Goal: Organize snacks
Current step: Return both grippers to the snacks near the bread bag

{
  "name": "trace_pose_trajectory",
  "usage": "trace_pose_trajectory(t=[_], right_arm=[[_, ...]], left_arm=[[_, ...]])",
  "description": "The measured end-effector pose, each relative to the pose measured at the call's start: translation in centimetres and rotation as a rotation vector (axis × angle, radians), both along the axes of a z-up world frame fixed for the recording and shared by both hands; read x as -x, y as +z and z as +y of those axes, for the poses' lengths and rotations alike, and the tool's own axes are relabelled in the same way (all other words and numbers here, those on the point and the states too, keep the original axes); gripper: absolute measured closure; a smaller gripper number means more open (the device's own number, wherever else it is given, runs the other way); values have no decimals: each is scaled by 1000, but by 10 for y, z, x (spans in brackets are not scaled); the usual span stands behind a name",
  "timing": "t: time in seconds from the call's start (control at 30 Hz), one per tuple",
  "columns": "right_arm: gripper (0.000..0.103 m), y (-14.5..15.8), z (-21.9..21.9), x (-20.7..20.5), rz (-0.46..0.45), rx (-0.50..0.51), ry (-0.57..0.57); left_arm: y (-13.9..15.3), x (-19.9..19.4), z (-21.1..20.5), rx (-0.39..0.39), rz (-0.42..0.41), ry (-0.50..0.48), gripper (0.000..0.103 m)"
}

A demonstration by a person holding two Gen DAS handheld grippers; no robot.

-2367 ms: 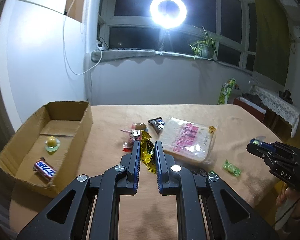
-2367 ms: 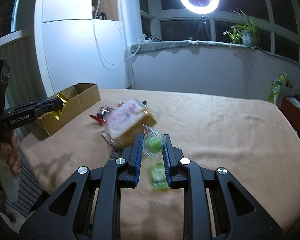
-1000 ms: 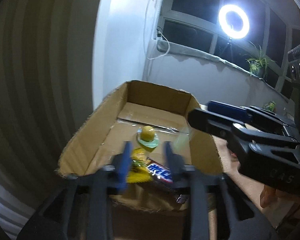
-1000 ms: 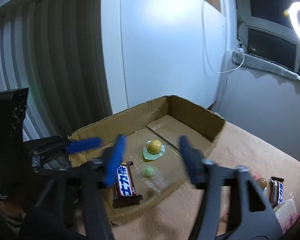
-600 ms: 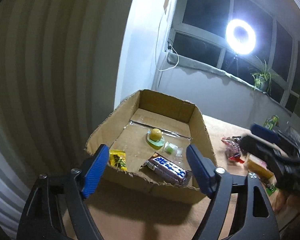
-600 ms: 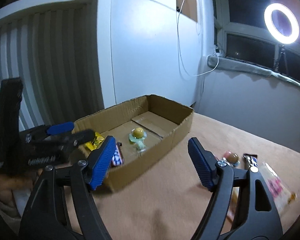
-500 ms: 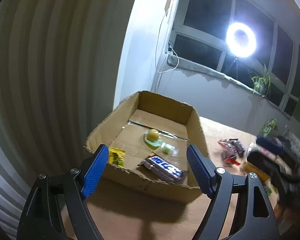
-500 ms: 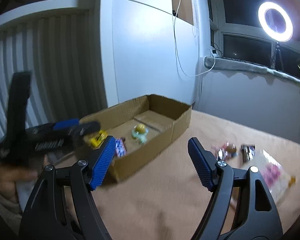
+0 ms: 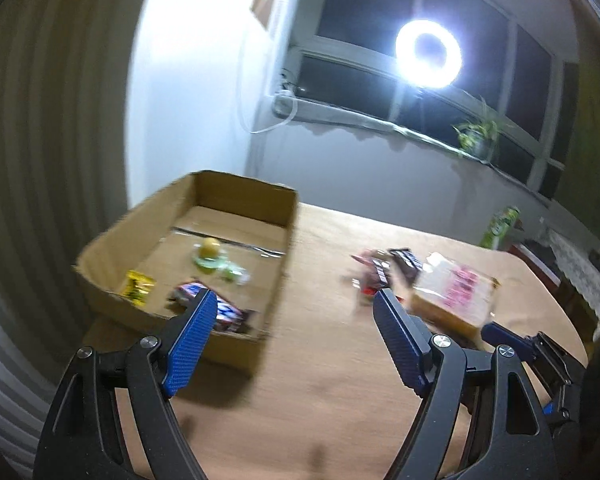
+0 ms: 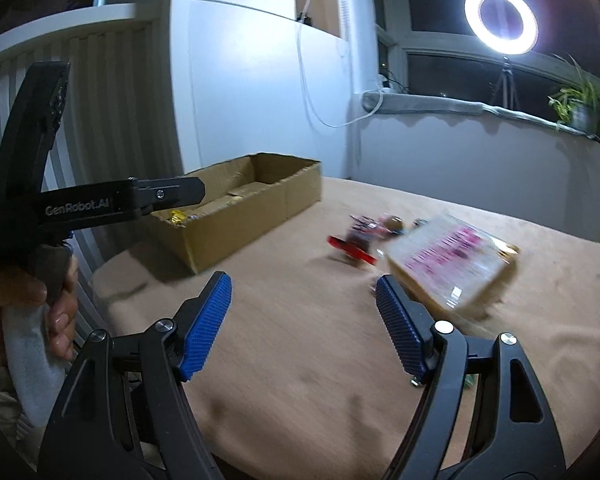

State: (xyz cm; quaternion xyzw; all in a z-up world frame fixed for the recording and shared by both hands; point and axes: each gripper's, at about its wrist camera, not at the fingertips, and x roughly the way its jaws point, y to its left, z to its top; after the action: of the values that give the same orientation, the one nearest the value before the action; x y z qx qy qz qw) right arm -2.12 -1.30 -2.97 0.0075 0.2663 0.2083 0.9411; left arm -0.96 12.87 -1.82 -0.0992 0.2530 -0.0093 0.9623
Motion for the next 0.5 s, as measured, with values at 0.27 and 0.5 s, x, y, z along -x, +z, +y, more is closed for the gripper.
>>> trace_pose_trajectory(t=[0.27, 0.5], right_arm=[[26, -8, -36, 11, 10, -23, -65], [26, -15, -61, 11, 20, -34, -121]], left_arm=[[-3, 1, -35, -36, 22, -57, 23], [-10, -4, -67, -57, 56, -116, 23]])
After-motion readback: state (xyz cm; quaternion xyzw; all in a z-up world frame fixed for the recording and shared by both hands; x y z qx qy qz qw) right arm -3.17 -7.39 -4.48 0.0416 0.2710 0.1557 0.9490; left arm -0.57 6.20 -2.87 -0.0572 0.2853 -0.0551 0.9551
